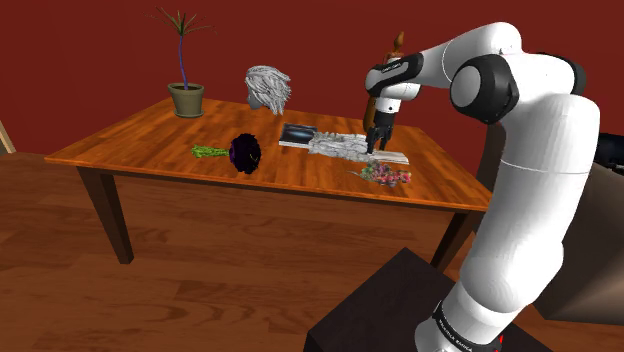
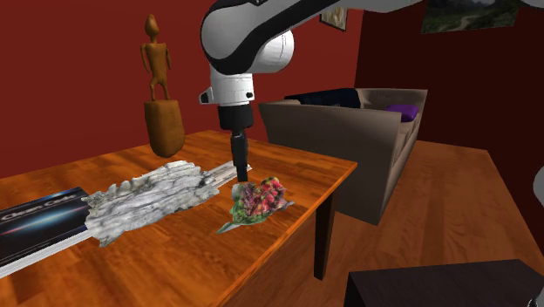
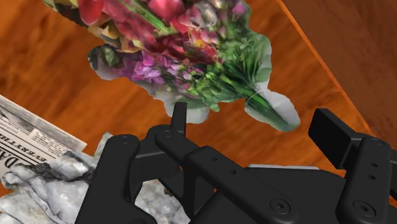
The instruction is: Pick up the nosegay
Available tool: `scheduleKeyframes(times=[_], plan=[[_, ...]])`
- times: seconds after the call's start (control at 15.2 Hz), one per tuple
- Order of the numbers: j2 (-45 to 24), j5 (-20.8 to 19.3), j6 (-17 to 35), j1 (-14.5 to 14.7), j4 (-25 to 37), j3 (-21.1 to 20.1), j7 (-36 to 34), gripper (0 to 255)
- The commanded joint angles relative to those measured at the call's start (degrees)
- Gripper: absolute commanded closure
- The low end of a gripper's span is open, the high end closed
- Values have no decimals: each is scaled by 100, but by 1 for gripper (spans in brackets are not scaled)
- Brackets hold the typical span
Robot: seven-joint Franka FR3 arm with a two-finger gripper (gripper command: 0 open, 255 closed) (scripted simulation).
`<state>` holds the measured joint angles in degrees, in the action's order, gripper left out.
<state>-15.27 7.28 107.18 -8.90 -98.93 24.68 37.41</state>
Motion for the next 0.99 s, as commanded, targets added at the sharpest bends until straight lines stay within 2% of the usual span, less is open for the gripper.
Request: scheduleKeyframes(times=[0.0,0.13,0.2,0.66,0.79,0.86,0.92], plan=[[-446,140,-44,-148,426,2,184,0],[-948,288,-144,-332,973,-19,343,0],[-994,298,-154,-353,1025,-27,355,0],[-1173,386,342,-362,692,-75,411,0],[-1172,386,342,-362,692,-75,411,0],[-1177,388,351,-362,688,-76,411,255],[-1179,389,354,-363,685,-76,413,255]])
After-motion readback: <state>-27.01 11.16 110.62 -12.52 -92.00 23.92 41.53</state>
